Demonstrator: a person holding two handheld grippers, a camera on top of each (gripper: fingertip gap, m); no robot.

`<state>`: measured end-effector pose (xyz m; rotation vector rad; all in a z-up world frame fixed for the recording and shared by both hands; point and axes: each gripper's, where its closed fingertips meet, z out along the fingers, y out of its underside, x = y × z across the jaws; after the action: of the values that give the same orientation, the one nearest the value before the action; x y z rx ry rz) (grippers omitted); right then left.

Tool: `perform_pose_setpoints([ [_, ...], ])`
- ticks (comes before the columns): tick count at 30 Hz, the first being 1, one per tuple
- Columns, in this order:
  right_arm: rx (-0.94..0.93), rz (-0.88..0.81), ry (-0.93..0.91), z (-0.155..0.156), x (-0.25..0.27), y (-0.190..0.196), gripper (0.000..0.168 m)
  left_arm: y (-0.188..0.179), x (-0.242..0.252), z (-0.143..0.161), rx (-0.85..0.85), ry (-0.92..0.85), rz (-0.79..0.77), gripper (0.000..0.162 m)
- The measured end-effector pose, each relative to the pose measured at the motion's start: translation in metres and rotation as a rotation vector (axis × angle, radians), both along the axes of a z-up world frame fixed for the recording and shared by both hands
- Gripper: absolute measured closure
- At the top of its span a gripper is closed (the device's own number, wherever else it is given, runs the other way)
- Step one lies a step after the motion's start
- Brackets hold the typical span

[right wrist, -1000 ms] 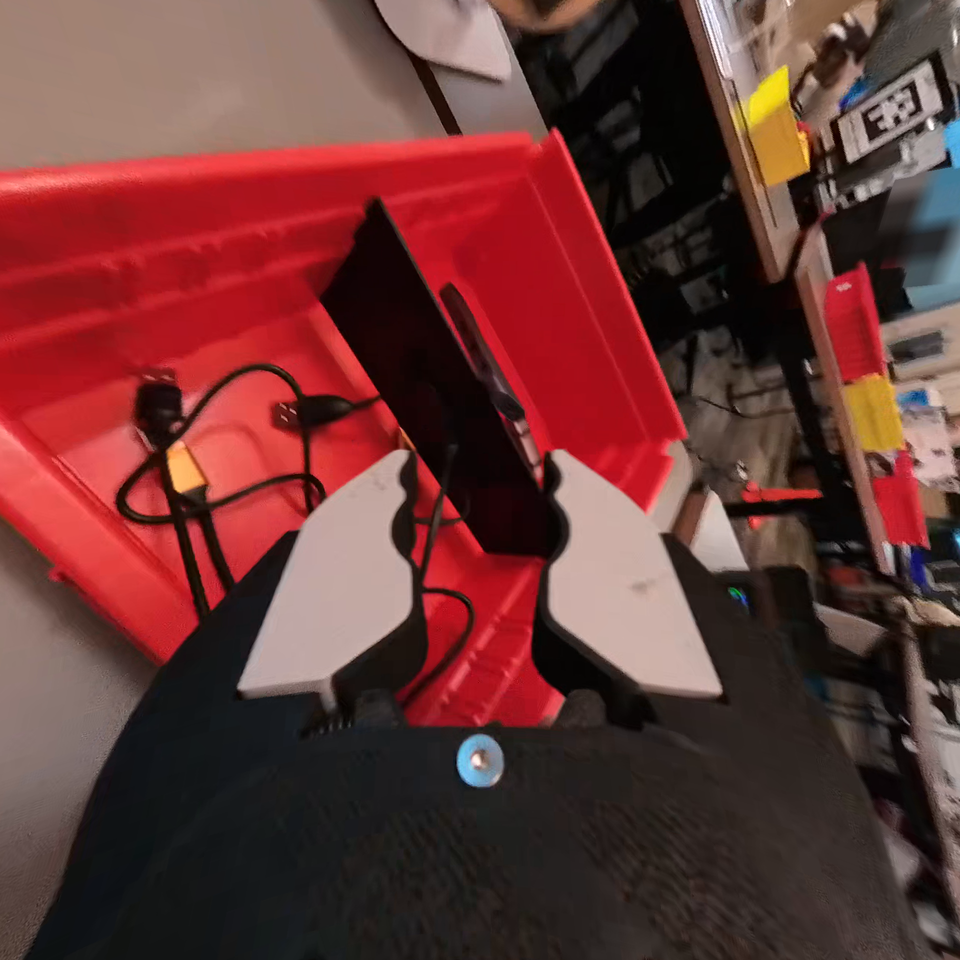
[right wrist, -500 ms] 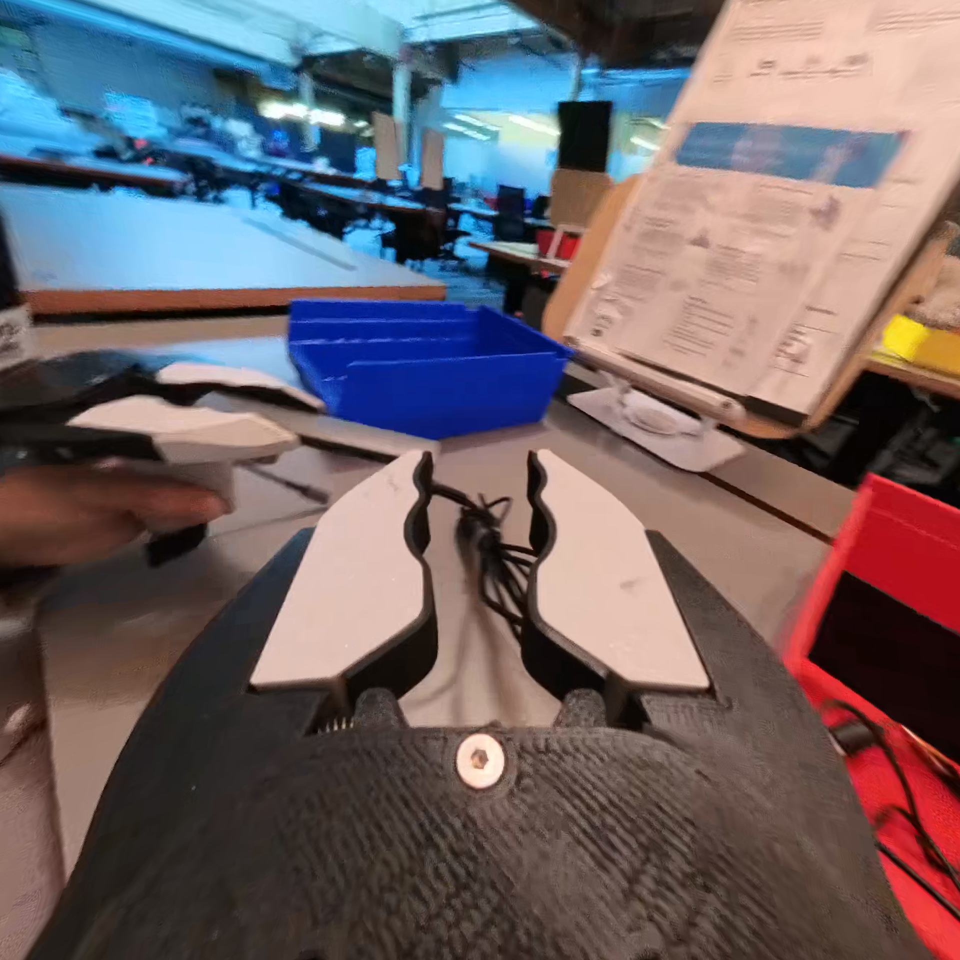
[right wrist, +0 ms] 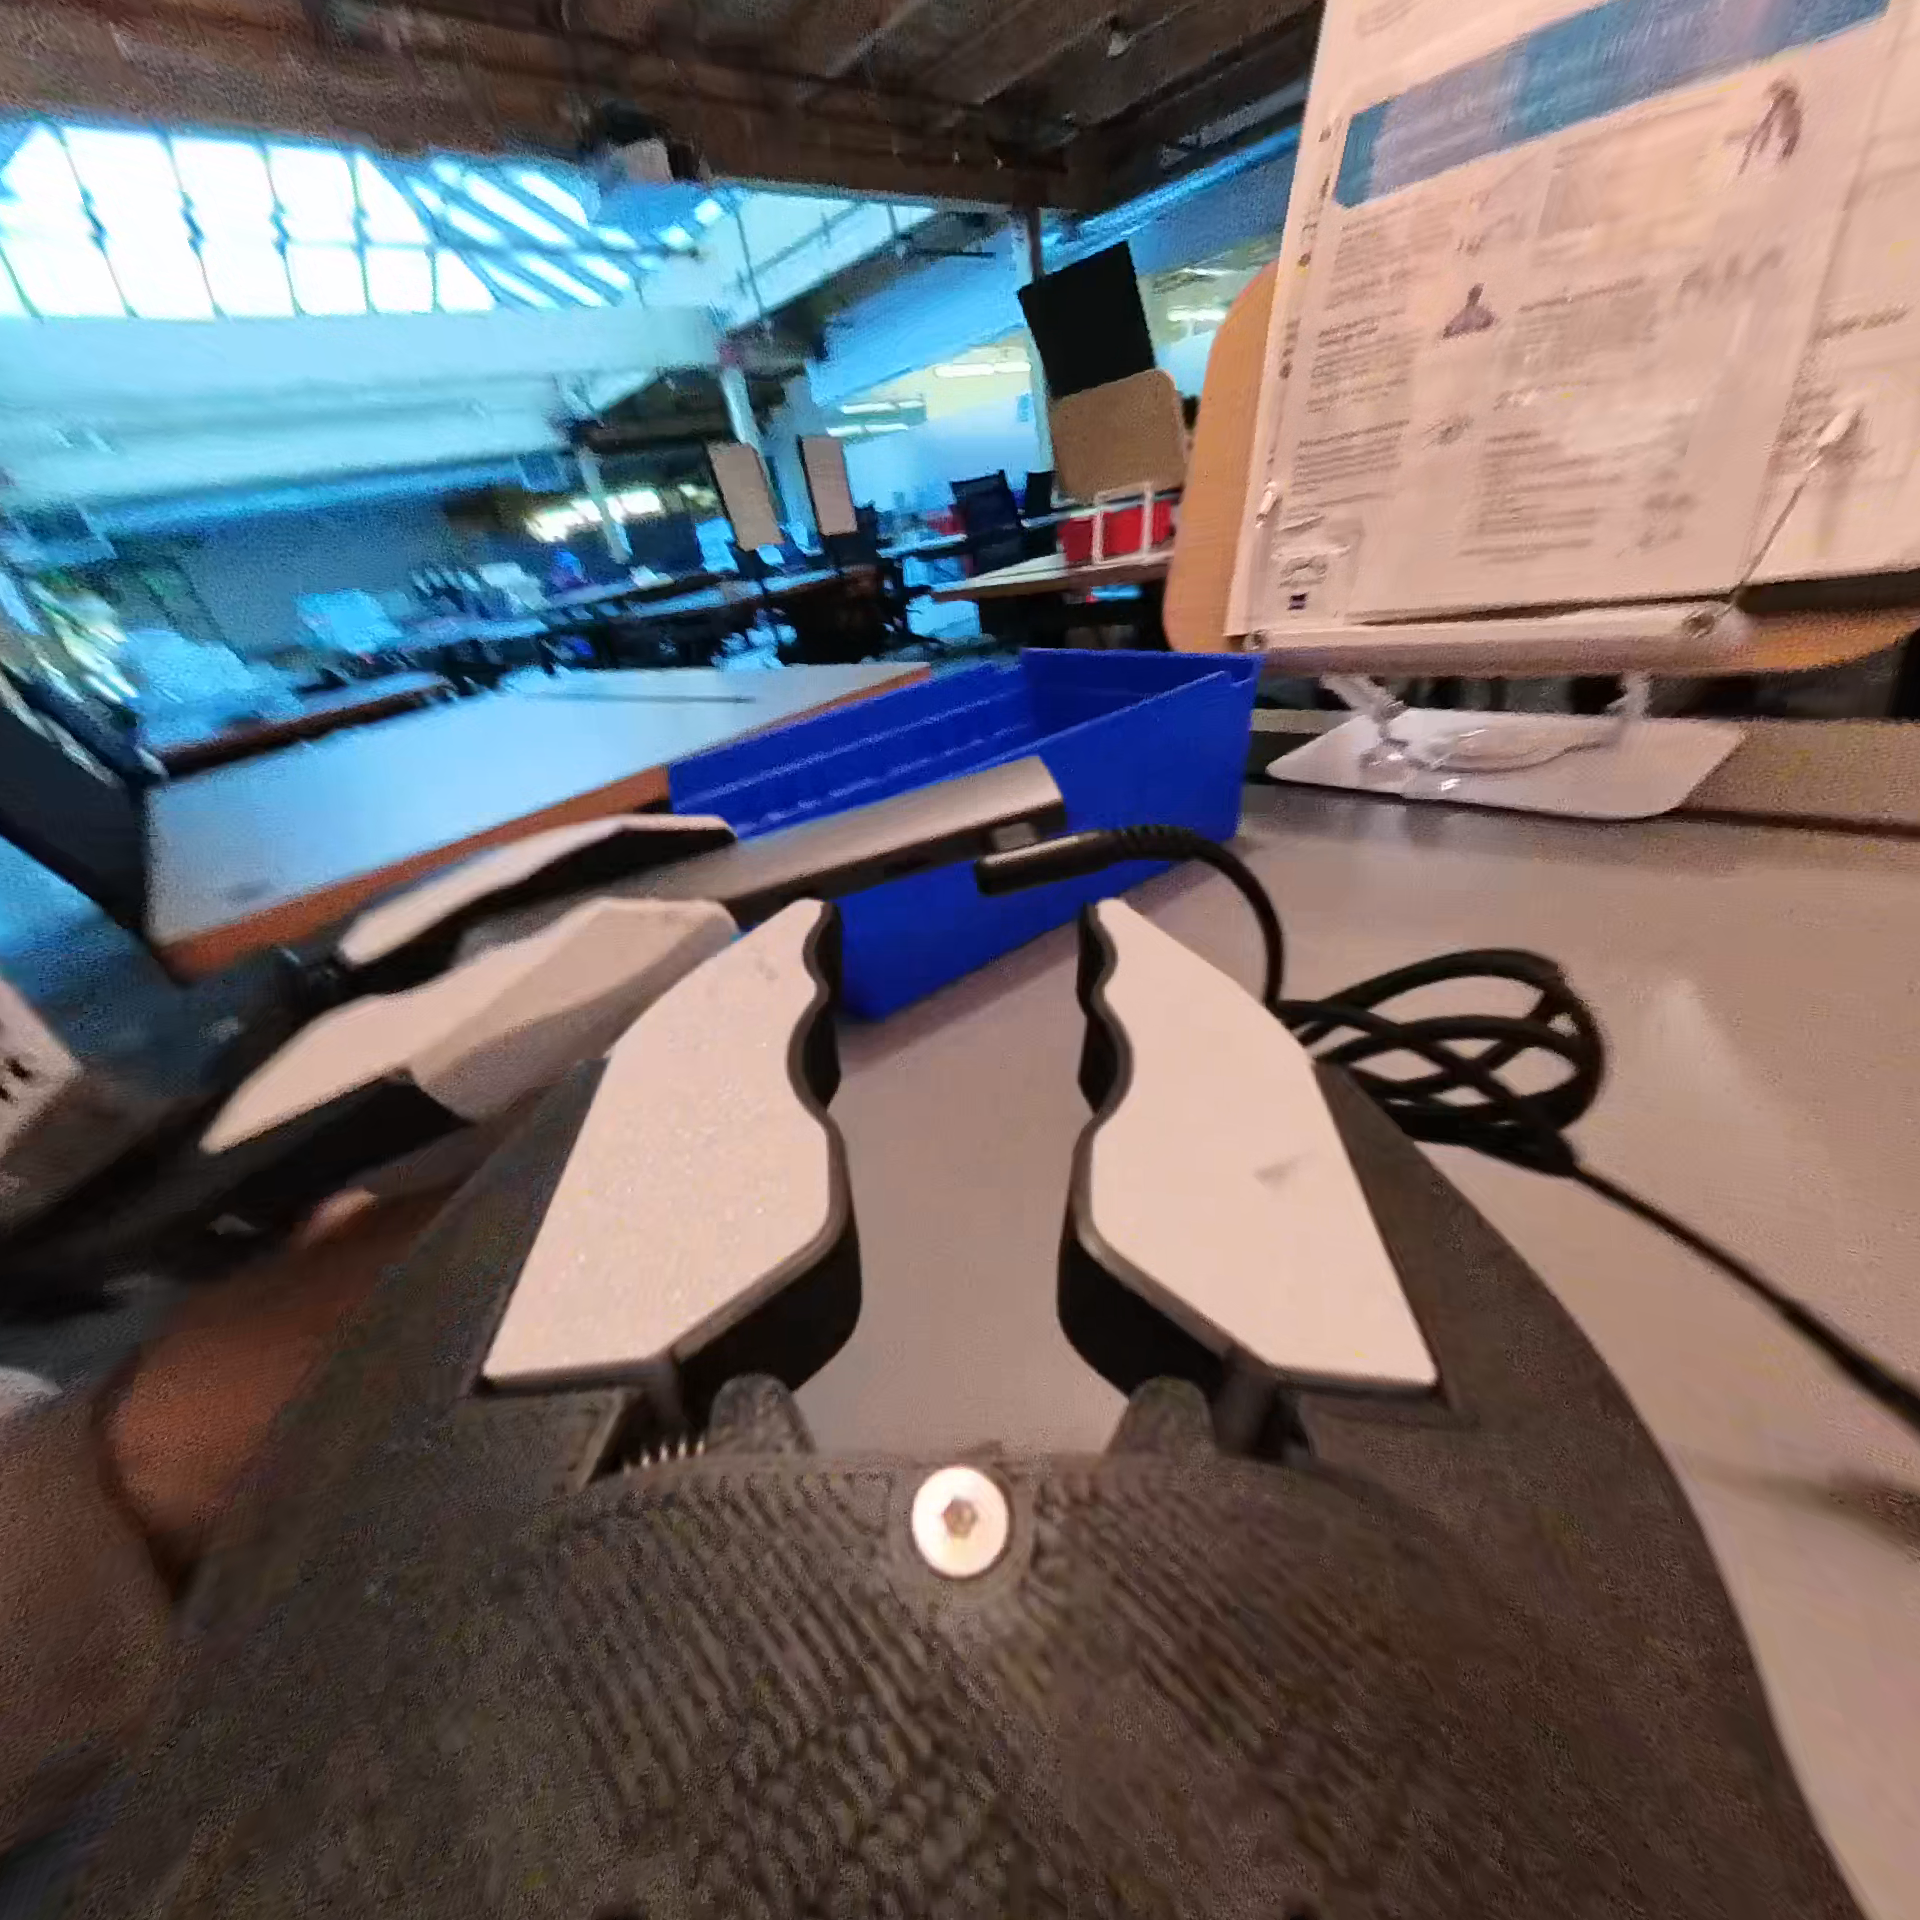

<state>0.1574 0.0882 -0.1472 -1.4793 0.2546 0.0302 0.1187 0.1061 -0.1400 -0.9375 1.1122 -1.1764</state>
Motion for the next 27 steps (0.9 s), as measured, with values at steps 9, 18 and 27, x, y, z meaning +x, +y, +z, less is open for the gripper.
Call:
perform_pose_setpoints([
  [9,0.345,0.284,0.944,-0.001,0.016,-0.007,0.145,-0.01,0.002,-0.005,0.016,-0.002,-0.035,0.138],
  [18,0.349,0.35,1.061,-0.001,0.012,0.001,0.159,-0.006,0.002,-0.008,0.043,0.005,-0.027,0.138],
  [27,0.292,0.299,1.028,-0.017,0.017,0.002,0.159,-0.003,0.007,-0.025,0.11,0.09,0.011,0.137],
])
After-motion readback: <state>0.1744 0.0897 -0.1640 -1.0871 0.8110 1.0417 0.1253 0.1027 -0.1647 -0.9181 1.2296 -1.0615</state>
